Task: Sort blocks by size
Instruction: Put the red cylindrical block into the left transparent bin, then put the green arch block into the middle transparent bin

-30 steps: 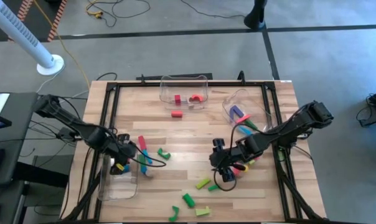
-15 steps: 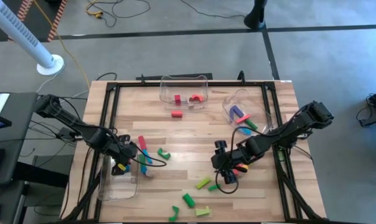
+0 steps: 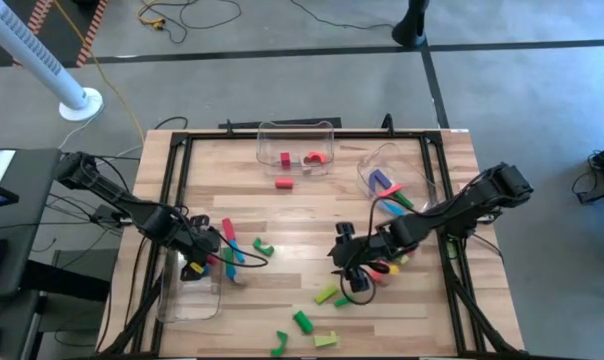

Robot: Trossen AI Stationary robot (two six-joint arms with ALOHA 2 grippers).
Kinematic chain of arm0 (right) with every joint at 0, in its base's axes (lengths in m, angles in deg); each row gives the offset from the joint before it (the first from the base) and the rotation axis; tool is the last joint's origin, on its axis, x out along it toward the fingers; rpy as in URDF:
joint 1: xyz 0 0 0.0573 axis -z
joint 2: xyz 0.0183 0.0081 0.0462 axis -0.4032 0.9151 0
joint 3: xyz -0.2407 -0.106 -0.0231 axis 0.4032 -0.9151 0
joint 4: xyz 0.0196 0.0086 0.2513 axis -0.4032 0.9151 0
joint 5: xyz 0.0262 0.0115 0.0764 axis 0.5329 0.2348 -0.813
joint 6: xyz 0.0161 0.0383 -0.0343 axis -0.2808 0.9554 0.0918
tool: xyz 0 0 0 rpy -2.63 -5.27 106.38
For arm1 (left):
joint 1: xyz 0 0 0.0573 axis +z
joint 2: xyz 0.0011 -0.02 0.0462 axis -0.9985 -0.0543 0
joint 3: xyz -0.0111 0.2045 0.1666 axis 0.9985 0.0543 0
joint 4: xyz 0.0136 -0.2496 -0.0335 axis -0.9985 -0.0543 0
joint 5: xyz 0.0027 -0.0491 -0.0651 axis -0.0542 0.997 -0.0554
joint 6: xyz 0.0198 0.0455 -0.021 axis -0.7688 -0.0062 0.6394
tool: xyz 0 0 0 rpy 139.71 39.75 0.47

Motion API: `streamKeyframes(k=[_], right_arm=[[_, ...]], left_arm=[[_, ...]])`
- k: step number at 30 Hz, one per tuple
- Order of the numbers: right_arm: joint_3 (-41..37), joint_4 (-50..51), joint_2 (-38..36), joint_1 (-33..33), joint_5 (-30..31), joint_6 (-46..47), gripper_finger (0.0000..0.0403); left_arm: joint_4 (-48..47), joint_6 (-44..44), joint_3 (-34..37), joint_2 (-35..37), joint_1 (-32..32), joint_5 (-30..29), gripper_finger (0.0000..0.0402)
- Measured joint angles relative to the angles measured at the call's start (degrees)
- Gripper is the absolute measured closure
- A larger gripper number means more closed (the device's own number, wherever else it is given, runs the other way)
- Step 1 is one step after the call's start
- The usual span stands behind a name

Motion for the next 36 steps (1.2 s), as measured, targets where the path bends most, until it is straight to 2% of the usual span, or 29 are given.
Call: streamKeyframes(k=[12,21,29,36], right_arm=[[0.0,-19.8,13.1,3.5,-1.2,-3.0,0.0147],[3.1,-35.3,22.4,6.8,-1.5,-3.0,0.0147],[10.2,-36.0,30.1,8.2,-1.7,-5.1,0.0147],[13.6,-36.0,30.2,9.6,-1.4,-9.0,0.0147]], left_arm=[[0.3,-1.2,-0.8,0.0,0.0,-0.9,0.0219],[3.5,-9.2,-4.5,0.1,0.0,-10.1,0.0219],[8.9,-14.8,-4.6,0.0,0.1,-11.7,0.0219],[9.8,-15.1,-4.6,0.0,0.1,-11.9,0.0219]])
